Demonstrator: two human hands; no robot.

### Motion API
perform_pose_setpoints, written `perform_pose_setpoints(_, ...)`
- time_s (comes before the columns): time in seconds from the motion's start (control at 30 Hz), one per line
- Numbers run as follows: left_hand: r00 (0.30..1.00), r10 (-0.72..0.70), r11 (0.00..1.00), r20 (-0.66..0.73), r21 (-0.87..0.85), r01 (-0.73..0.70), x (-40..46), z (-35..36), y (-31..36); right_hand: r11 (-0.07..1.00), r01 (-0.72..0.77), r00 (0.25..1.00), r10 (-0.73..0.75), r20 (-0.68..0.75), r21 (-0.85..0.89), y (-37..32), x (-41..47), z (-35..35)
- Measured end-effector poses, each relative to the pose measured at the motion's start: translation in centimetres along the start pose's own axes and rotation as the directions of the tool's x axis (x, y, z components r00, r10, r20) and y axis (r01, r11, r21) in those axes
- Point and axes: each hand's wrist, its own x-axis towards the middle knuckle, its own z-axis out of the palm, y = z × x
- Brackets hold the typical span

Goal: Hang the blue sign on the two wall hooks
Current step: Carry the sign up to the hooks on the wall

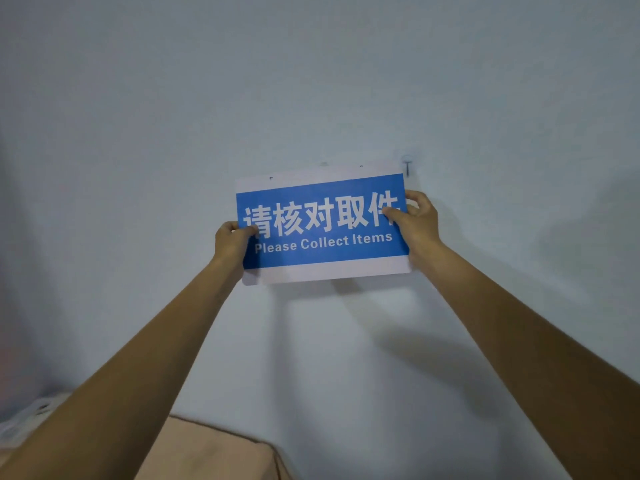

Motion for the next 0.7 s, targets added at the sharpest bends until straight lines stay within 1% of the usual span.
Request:
perform_pose_setpoints(0.17, 0.989, 0.014, 1.000, 0.150, 0.019, -0.017, 2.2, 4.2, 0.0, 0.999, 0.020, 0.994, -0.024, -0.109, -0.040, -1.3, 0.8, -1.8)
perform_pose_setpoints(0.27, 0.975, 0.085, 0.994, 0.207, 0.045, -0.096, 3.8, 5.9, 0.3, 0.997, 0.053, 0.983, -0.063, -0.170, -0.061, -1.7, 1.3, -2.3)
perform_pose_setpoints(0.43, 0.944, 0.183, 0.982, 0.276, -0.003, -0.190, 6.4, 7.6, 0.5, 0.991, 0.086, 0.965, -0.108, -0.237, -0.102, -0.6, 1.7, -2.8)
perform_pose_setpoints(0.53, 0.925, 0.249, 0.962, 0.286, 0.035, -0.270, 7.4, 8.2, -0.1, 0.991, 0.076, 0.960, -0.103, -0.261, -0.111, 0.7, 1.9, -3.1)
perform_pose_setpoints(0.7, 0.908, 0.256, 0.949, 0.332, 0.093, -0.302, 8.7, 9.5, -0.6, 0.983, 0.093, 0.945, -0.136, -0.296, -0.157, 1.9, 2.7, -3.6)
